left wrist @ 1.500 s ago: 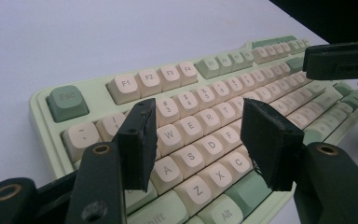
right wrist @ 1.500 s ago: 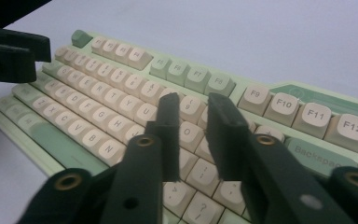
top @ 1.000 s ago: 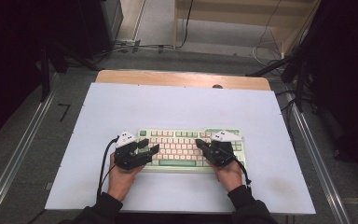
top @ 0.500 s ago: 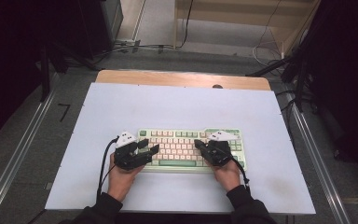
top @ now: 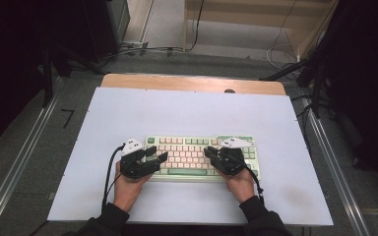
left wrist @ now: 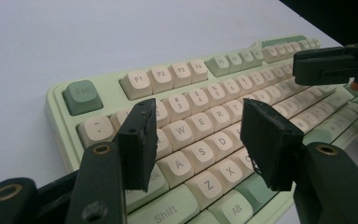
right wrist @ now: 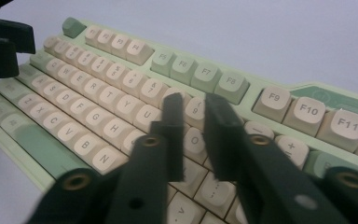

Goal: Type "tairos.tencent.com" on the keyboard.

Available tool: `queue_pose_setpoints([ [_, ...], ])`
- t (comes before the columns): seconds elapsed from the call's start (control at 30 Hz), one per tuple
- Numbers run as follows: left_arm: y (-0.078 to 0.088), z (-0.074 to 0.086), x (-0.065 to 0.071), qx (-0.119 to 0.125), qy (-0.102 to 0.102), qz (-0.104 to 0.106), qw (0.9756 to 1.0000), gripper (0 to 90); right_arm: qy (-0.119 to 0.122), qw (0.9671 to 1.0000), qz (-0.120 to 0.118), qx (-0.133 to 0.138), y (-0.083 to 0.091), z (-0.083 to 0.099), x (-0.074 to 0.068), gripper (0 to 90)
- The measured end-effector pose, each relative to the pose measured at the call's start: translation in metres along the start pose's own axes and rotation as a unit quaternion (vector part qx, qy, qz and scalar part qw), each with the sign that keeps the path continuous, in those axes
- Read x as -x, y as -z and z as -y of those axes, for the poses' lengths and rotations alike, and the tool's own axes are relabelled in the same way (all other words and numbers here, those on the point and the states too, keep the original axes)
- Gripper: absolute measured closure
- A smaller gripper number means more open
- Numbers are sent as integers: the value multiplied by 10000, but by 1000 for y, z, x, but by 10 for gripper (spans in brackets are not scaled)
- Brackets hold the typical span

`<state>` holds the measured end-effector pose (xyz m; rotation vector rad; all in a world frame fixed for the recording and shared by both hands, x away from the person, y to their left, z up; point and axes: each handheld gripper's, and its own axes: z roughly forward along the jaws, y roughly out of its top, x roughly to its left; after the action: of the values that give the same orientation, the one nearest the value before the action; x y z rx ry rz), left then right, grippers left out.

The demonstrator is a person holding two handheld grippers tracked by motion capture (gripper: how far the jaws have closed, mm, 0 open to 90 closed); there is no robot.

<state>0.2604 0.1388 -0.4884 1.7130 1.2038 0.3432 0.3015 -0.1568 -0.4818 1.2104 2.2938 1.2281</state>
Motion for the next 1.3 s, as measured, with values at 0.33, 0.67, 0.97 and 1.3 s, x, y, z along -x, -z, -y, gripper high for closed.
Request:
queue_pose_setpoints([
  [0.33,1,0,-3,18,35,-26,10000,466,60,9999,82,-20,15,-4,-3,260],
  [0.67,3,-1,-4,38,59,-58,10000,465,170,9998,-92,93,27,-3,-14,267],
  [0.97,4,-1,-6,78,77,-78,9999,465,275,9994,-125,170,26,1,-23,569],
  [1.3,4,-1,-6,79,80,-102,9999,465,395,9984,-396,39,18,6,-27,877],
])
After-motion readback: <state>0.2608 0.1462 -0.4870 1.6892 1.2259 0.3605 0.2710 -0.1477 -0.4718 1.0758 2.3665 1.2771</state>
